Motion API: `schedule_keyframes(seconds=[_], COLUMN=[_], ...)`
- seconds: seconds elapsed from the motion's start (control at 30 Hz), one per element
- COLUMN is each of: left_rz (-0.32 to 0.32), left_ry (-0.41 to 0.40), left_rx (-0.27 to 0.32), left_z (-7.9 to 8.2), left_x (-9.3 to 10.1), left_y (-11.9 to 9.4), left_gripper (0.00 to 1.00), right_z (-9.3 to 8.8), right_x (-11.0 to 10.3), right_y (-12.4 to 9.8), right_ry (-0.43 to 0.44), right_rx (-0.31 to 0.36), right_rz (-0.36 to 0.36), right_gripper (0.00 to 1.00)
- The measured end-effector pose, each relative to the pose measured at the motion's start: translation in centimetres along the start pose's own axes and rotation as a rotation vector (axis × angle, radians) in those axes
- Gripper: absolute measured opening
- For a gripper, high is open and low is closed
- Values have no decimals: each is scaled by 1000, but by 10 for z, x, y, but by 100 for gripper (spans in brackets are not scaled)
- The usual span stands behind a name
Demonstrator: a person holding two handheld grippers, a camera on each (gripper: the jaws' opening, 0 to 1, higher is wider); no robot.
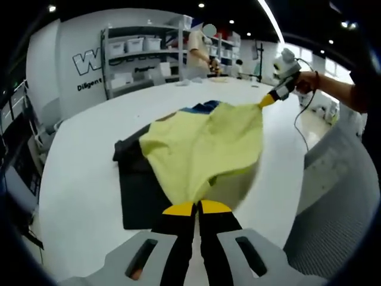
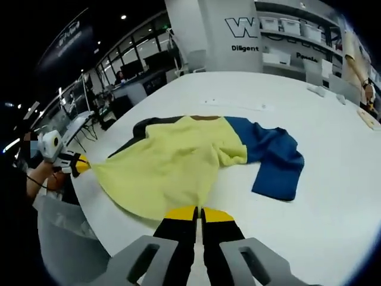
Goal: Fold the garment on the visible template until the final outline fits inside the template.
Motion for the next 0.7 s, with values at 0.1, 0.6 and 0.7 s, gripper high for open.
schedule_keyframes(seconds=[0.1, 0.6, 0.7], left_rz=[-22, -66, -74], left_ry=[19, 88, 82], left_rx=[11, -57, -62], left_z=[2, -10, -13], left_x=[5, 22, 23], left_y=[-2, -5, -5], left_gripper=[2, 3, 3], right_z=[-7, -49, -58], right_x=[-5, -21, -21], right_y=[-6, -15, -16], right_ry=[-14, 2, 3], right_rx=[-6, -88, -111], right_rz=[-18, -61, -82], right_gripper=[0, 0, 0])
Point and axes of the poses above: the point that each gripper's makers call its tool centre point, and the gripper's own axes: y roughly forward along the fingers, x roughly to its right, z roughly out of its top, the point moved 8 cm from there along -y, roughly backward along the fingers, and after that the axes turned 3 degrees about -x, right-handed, at the moved point
